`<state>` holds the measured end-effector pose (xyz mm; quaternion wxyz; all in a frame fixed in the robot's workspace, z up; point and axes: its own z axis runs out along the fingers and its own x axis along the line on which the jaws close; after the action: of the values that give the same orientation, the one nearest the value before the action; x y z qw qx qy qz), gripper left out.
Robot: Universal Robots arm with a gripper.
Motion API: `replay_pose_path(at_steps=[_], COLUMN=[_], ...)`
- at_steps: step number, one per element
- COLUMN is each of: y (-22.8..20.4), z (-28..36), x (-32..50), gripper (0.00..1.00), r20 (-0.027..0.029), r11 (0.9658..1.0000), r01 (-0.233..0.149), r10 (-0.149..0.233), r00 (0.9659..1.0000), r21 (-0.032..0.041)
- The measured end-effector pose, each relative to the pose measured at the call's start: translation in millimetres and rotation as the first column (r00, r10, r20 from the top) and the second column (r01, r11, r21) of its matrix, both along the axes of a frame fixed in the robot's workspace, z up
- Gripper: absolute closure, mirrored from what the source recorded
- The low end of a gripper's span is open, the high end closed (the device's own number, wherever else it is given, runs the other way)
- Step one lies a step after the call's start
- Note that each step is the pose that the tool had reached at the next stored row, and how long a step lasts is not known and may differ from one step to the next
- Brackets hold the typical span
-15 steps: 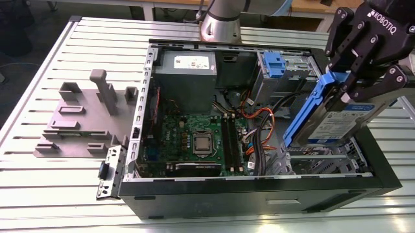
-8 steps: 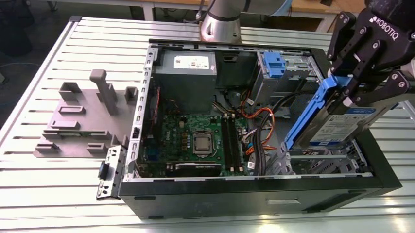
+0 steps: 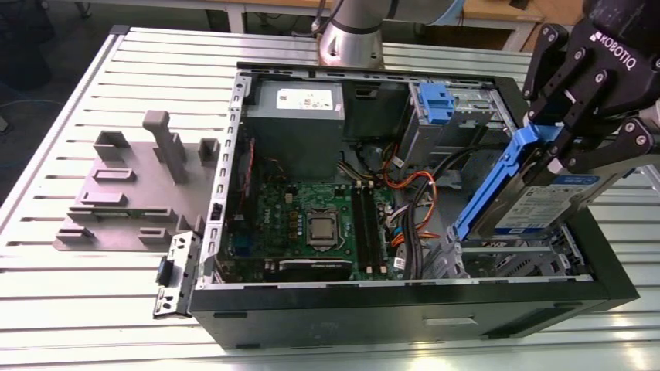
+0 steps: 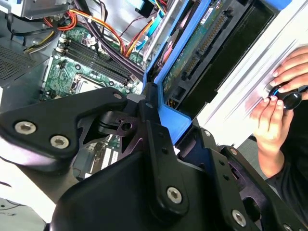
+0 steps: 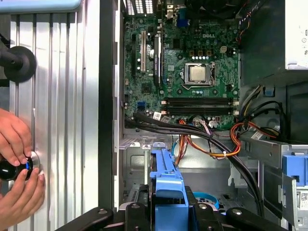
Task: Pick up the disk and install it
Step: 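Insert the disk into the insertion slot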
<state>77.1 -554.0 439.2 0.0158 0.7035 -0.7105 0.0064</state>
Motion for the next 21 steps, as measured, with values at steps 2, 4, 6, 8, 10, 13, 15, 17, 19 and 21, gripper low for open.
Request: replay_pose_path(at_steps=[2, 4, 6, 8, 10, 13, 15, 17, 19, 21], y=[-0.6, -1.3, -2.0, -2.5, -2.8, -3.1, -3.3, -3.5, -3.7, -3.8], z=[-0.8, -1.4, -2.1, -2.6, -3.3, -4.3, -4.9, -5.6, -6.2, -6.4], x=[0.2, 0.3, 0.3, 0.3, 0.3, 0.3, 0.3, 0.3, 0.4, 0.7], gripper=[0.64, 0.64, 0.64, 0.64, 0.64, 0.64, 0.64, 0.64, 0.64, 0.64], r20=[0.0000, 0.0000, 0.0000, 0.0000, 0.0000, 0.0000, 0.0000, 0.0000, 0.0000, 0.0000], r11=[1.0000, 1.0000, 1.0000, 1.0000, 1.0000, 1.0000, 1.0000, 1.0000, 1.0000, 1.0000], r01=[0.000, 0.000, 0.000, 0.000, 0.000, 0.000, 0.000, 0.000, 0.001, 0.001], r10=[0.000, 0.000, 0.000, 0.000, 0.000, 0.000, 0.000, 0.000, -0.001, -0.001], r00=[1.0000, 1.0000, 1.0000, 1.0000, 1.0000, 1.0000, 1.0000, 1.0000, 1.0000, 1.0000], r21=[0.0002, 0.0001, 0.0002, 0.0000, -0.0001, 0.0000, 0.0000, 0.0000, 0.0000, 0.0001])
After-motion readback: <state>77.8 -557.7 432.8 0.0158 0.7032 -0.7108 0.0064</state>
